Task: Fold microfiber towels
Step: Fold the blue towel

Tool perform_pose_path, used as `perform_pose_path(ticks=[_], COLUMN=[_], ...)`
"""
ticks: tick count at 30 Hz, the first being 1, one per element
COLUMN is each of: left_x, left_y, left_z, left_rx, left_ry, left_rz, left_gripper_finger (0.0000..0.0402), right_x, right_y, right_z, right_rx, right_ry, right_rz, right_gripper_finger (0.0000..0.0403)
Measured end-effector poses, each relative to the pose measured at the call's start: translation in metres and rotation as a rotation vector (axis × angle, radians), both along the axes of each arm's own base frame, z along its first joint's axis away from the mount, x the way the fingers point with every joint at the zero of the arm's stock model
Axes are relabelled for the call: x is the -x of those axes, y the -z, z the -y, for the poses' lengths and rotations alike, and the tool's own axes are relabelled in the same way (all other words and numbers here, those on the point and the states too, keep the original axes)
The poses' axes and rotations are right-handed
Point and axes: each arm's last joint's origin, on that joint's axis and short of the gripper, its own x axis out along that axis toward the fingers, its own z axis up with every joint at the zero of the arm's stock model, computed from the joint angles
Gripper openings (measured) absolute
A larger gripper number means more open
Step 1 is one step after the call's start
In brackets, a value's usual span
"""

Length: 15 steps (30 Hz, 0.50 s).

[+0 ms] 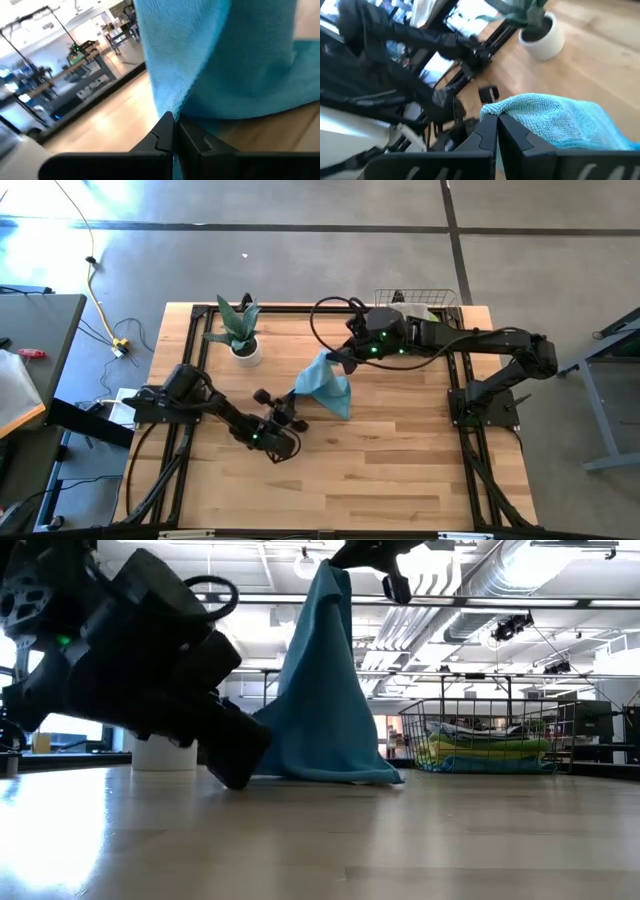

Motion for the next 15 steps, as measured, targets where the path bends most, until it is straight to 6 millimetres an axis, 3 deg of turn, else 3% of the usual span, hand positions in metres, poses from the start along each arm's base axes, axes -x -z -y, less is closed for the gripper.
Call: perform_pose_path(ticks=[3,8,15], left_x=[-0.002,-0.003,0.027], left_y=[-0.022,-0.080,-0.151], left_z=[0.002,0.009,0.010], left_rx=[0.000,0.051,0.062], left_ry=[0.052,0.203,0.312], left_rz=[-0.075,-0.062,-0.043], left_gripper_finger=[0.0001,0.0000,0.0000], right_x=[0.002,0.008,0.032], right_y=[0.001,-0.004,-0.018], right_z=[-0.002,-0.011,-0.030], right_rx=[-0.026,-0.050,-0.002], right_ry=[-0.042,-0.119,-0.171], right_rz=[-0.014,-0.012,-0.044], right_gripper_finger=[0.0000,0.0000,0.0000])
